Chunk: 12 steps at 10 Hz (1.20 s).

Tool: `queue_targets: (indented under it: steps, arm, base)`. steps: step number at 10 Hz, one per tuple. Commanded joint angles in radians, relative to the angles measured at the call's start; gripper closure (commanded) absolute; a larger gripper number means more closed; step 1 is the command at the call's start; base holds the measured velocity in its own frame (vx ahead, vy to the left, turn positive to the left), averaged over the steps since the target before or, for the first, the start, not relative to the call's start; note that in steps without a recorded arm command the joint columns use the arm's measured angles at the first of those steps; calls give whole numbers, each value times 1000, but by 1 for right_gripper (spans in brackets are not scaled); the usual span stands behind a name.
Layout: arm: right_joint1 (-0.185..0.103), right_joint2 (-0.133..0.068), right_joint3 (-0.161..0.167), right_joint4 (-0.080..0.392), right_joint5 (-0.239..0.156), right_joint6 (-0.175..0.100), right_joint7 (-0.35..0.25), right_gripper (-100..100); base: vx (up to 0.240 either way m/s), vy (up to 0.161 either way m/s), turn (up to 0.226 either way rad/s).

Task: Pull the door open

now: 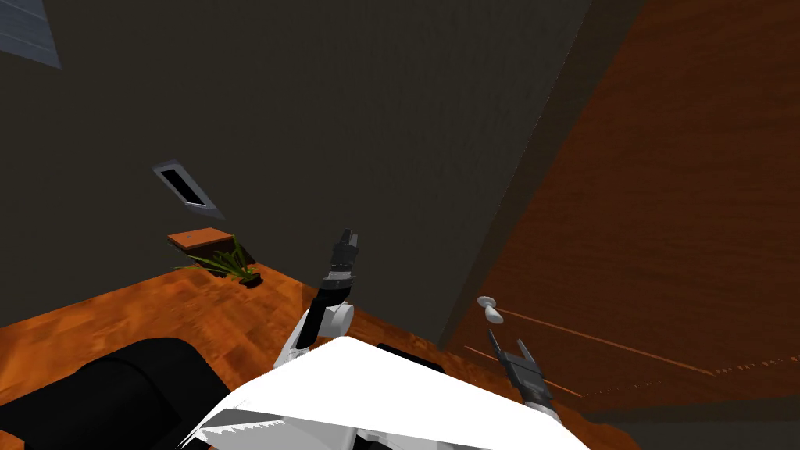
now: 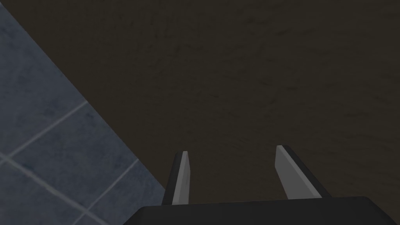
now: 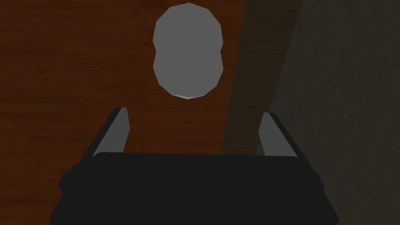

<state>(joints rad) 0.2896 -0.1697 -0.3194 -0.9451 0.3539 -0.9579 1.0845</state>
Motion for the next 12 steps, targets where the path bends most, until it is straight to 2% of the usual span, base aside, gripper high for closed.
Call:
queue_targets:
  steps: [1,5,6,7,12]
  arm:
    - [-36,9,-26,26,-16,28,21,-100]
    - [-105,25,-77,69,-46,81,57,-100]
    - [-97,21,-70,70,-42,67,51,-100]
    - [-97,21,-70,70,-42,67,51,100]
    - [-97,21,-70,70,-42,67,51,100]
  base:
    - [41,-52,280]
    - [36,-45,199]
    - [19,-27,43]
    - [-1,4,-37]
    - [-1,2,-1]
